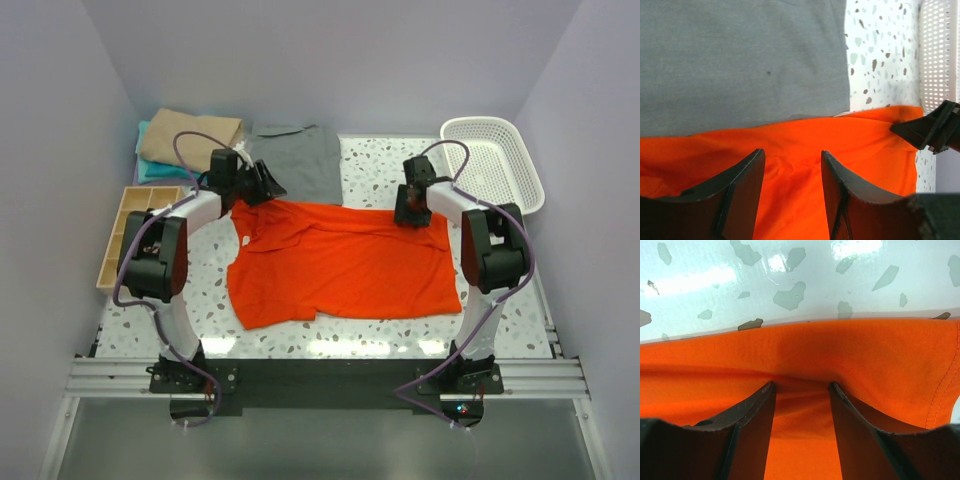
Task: Fold and stack the t-shirts
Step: Fold the tshirt
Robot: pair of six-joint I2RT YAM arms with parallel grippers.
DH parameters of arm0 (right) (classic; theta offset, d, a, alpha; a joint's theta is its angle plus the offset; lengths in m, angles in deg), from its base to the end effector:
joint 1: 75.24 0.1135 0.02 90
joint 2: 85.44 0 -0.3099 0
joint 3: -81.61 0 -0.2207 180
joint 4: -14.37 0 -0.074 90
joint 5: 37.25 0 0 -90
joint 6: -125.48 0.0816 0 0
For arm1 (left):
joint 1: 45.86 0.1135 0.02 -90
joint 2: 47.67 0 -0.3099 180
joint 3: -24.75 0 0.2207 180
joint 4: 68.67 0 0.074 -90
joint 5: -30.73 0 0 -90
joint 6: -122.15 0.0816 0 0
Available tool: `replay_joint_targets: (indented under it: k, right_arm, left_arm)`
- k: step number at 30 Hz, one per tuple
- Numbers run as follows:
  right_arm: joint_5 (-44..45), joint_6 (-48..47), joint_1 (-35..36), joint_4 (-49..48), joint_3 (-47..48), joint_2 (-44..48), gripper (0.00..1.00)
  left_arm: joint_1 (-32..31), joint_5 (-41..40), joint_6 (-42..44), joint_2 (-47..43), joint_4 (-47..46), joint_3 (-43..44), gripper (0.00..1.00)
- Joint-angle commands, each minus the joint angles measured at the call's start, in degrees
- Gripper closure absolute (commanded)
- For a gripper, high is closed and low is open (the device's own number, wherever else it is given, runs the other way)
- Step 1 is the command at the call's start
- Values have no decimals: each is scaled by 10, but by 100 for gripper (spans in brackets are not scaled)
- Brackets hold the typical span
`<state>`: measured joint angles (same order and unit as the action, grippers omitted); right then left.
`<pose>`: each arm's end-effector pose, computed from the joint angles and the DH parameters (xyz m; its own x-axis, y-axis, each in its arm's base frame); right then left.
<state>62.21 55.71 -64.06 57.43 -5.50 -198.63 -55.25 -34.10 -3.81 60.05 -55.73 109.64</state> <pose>0.4130 0.0679 0.1837 -0.8639 0.1769 -0.4715 0.1916 0.9813 0.0172 0.4262 -0.1057 0.2366 -0.7534 -0.4141 -0.5108 0.0564 0.7332 -0.6777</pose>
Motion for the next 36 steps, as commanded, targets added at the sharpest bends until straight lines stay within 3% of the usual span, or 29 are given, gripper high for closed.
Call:
replay_joint_targets:
  k: [1,6,13,17,23,25,36]
  right_arm:
    - [14,-9,-11,35,-13,-30,48]
    - [17,-8,-11,36,-12,-32,48]
    - [17,-9,-10,36,-13,-30,48]
    - [19,-8,-11,35,-16,-27,47]
    - [19,-8,-11,36,-15,-28,47]
    - [17,-10,-11,30,-19,-22,47]
    - [-30,-47,-7,24,-36,86,42]
  left_arm:
    - [4,-50,28,-23,27,9,47]
    - [4,-145,77,-34,142,11,47]
    - [4,-275,100,-42,230,-2,46]
    - [5,-363,98,-86,238,-31,46]
    - [10,-414,103,-88,270,-15,44]
    - [10,-409,99,-98,259,-21,44]
    - [-1,-159,90,-143,156,-35,44]
